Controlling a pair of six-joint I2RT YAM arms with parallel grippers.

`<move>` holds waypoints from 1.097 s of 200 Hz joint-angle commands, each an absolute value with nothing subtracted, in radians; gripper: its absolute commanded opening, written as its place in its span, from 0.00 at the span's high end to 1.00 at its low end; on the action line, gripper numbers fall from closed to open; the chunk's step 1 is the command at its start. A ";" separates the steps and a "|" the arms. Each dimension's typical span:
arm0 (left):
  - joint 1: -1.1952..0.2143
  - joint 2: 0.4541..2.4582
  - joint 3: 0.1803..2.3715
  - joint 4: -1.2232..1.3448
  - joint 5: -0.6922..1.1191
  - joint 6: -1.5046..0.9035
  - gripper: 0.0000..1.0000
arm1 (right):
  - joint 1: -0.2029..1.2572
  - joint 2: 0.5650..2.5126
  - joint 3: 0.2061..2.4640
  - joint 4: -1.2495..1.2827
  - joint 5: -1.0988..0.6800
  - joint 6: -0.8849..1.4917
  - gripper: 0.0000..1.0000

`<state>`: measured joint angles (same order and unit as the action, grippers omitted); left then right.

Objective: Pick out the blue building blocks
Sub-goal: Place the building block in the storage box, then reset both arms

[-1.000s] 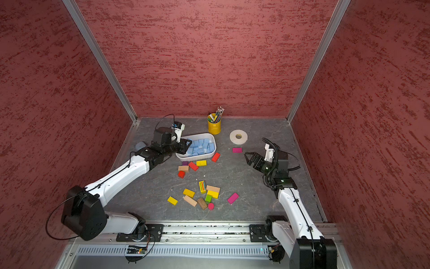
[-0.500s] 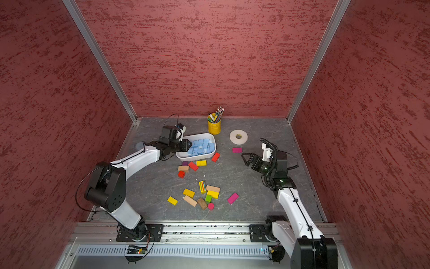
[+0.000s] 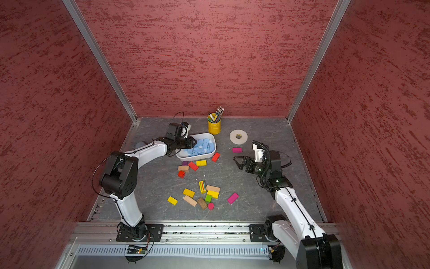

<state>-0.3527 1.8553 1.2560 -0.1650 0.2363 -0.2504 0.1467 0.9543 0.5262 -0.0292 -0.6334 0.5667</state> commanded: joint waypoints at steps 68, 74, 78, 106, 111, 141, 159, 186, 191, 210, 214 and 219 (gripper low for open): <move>-0.363 1.860 1.281 -0.176 0.267 -0.247 0.37 | 0.259 0.994 0.549 0.031 -0.618 0.531 0.01; -0.364 1.855 1.278 -0.177 0.267 -0.246 0.35 | 0.264 0.997 0.552 0.031 -0.615 0.531 0.01; -0.366 1.848 1.276 -0.178 0.268 -0.247 0.34 | 0.267 0.997 0.554 0.030 -0.614 0.530 0.01; -0.375 1.759 1.238 -0.147 0.264 -0.239 0.25 | 0.285 0.990 0.560 0.027 -0.603 0.528 0.01; -0.377 1.739 1.231 -0.145 0.263 -0.235 0.22 | 0.287 0.989 0.561 0.028 -0.600 0.526 0.01; -0.395 1.586 1.175 -0.128 0.242 -0.202 0.15 | 0.298 0.989 0.569 0.028 -0.588 0.522 0.01; -0.414 1.474 1.111 -0.095 0.208 -0.180 0.10 | 0.304 0.992 0.572 0.034 -0.585 0.524 0.01; -0.476 1.300 1.010 -0.034 0.116 -0.130 0.07 | 0.316 0.992 0.573 0.062 -0.580 0.531 0.01; -0.491 1.271 0.997 -0.029 0.093 -0.113 0.07 | 0.318 0.992 0.573 0.065 -0.577 0.532 0.01; -0.543 1.171 0.942 -0.019 0.015 -0.068 0.05 | 0.325 0.990 0.578 0.073 -0.567 0.537 0.01; -0.553 1.151 0.928 -0.012 0.000 -0.060 0.04 | 0.327 0.989 0.578 0.075 -0.565 0.536 0.01; -0.564 1.124 0.909 -0.003 -0.014 -0.052 0.04 | 0.328 0.987 0.579 0.076 -0.562 0.538 0.01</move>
<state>-0.5190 1.2118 0.9756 -0.0517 0.1062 -0.1333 0.3149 0.9970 0.5377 0.0231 -0.5907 0.5419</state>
